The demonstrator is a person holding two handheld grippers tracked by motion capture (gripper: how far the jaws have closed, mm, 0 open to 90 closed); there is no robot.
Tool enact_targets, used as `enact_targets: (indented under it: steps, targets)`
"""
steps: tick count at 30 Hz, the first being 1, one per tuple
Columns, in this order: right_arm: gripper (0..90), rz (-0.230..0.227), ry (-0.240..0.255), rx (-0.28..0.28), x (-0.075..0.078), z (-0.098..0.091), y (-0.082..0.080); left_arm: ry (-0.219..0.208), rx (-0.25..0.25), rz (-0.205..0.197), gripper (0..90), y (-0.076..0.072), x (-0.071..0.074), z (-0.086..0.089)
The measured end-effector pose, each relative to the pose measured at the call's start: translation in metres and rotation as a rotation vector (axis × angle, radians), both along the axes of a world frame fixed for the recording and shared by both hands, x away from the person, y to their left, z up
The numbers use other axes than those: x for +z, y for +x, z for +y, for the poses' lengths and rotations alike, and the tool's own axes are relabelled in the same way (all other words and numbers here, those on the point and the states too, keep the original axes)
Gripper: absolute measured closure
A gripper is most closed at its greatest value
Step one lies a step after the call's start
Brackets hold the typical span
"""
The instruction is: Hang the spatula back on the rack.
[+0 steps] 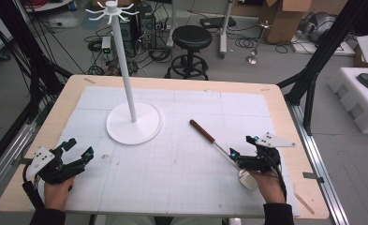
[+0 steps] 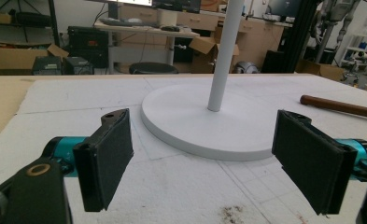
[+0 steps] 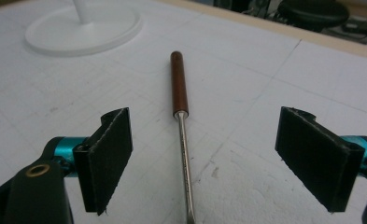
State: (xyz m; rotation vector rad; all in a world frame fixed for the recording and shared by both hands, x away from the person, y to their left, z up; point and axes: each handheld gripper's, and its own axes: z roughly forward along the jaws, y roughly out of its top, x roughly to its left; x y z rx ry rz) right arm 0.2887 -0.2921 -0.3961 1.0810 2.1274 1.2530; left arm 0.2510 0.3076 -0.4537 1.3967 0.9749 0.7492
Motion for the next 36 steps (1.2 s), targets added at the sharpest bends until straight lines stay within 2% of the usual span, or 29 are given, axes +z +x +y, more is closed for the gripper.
enact_targets:
  steps: [4, 8, 12, 14, 18, 24, 34, 36]
  targets:
    - [19.1, 0.071, -0.075, 0.029, -0.004, 0.008, 0.014, -0.001, 0.000, 0.004, 20.6, 0.000, 0.000, 0.000]
    - [23.8, 0.135, -0.123, 0.054, -0.013, 0.012, 0.023, -0.004, -0.003, 0.006, 20.6, 0.000, 0.000, 0.000]
    - [31.4, 0.194, -0.161, 0.092, -0.020, 0.016, 0.031, -0.004, -0.004, 0.005, 20.6, 0.000, 0.000, 0.000]
    - [36.6, 0.237, -0.184, 0.097, -0.025, 0.017, 0.036, -0.005, -0.004, 0.005, 20.6, 0.000, 0.000, 0.000]
    - [47.7, 0.288, -0.229, 0.120, -0.032, 0.020, 0.041, -0.005, -0.003, 0.006, 20.6, 0.000, 0.000, 0.000]
    - [64.6, 0.313, -0.258, 0.146, -0.034, 0.022, 0.042, -0.003, -0.004, 0.006, 20.6, 0.001, 0.000, 0.000]
    - [79.3, 0.331, -0.272, 0.149, -0.034, 0.023, 0.042, -0.003, -0.004, 0.006, 20.6, 0.001, 0.000, 0.000]
    - [80.1, 0.350, -0.269, 0.141, -0.033, 0.024, 0.042, -0.004, -0.004, 0.007, 20.6, 0.001, 0.000, 0.000]
